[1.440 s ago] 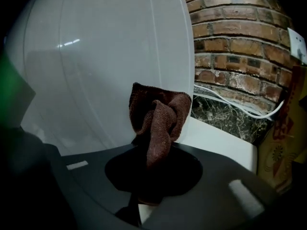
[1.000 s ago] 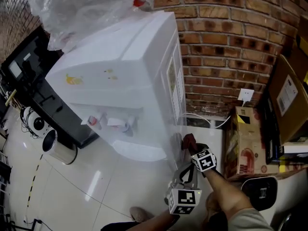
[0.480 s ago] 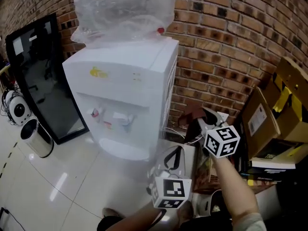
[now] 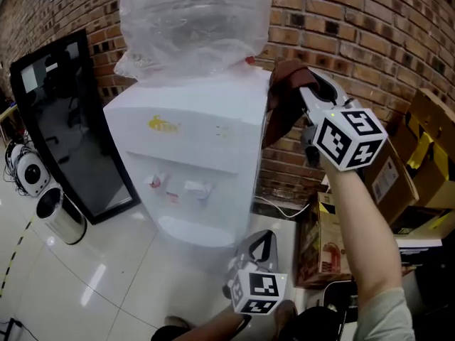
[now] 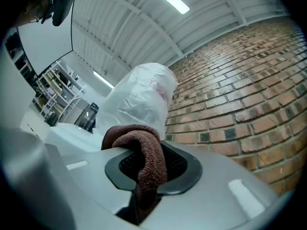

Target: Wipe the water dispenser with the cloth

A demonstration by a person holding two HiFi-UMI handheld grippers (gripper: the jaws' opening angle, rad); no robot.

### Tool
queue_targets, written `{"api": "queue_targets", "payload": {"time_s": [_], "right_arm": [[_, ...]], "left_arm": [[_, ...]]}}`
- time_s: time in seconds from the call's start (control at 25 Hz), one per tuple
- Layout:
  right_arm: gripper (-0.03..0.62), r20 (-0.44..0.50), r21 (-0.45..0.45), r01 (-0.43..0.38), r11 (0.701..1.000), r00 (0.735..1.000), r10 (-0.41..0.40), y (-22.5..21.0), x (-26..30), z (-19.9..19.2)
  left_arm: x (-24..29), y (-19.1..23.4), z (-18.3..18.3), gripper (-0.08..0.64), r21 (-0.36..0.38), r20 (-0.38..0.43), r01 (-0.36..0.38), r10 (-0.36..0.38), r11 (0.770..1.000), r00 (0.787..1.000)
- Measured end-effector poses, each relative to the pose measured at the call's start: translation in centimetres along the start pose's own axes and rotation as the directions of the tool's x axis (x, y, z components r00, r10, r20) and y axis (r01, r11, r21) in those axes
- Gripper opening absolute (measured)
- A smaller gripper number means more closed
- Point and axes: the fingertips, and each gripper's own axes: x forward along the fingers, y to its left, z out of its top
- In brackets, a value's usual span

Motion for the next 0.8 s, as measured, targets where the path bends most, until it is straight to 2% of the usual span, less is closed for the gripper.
{"api": "queue_targets", "payload": {"time_s": [0.12,0.24,0.4,0.56,0.68,0.8], "right_arm": [[0.078,0.005,-0.030,-0.015,0.999,1.000,0.015,0.6,2.8,1.3],[0.078,-0.024,-0.057,-0.041,0.998,0.999,0.040,2.0,5.0,0.9],[0.077,-0.063,-0.062,-0.041,0.997,0.997,0.037,2.2,5.5,-1.2],[0.077,-0.067,-0.024,-0.008,1.000,0.998,0.006,0.8,4.0,-2.9],[0.077,-0.119,-0.024,-0.010,1.000,0.993,0.007,0.1,2.8,-5.7],[0.077,-0.160,0.019,-0.012,1.000,0.987,0.015,-0.2,1.5,-9.0]], "left_arm": [[0.2,-0.5,0.8,0.000,-0.016,0.020,0.022,-0.022,1.000,1.000],[0.3,-0.4,1.1,0.000,-0.015,0.029,0.030,-0.030,0.999,0.999],[0.8,-0.4,1.4,0.000,-0.027,0.036,0.033,-0.032,0.999,0.999],[1.3,-0.2,1.4,0.000,-0.032,0.046,0.021,-0.019,0.999,0.999],[2.0,0.2,0.7,0.000,-0.052,0.034,0.011,-0.009,0.999,0.999],[2.7,-0.1,-0.2,0.000,-0.093,0.019,0.014,-0.012,0.996,1.000]]}}
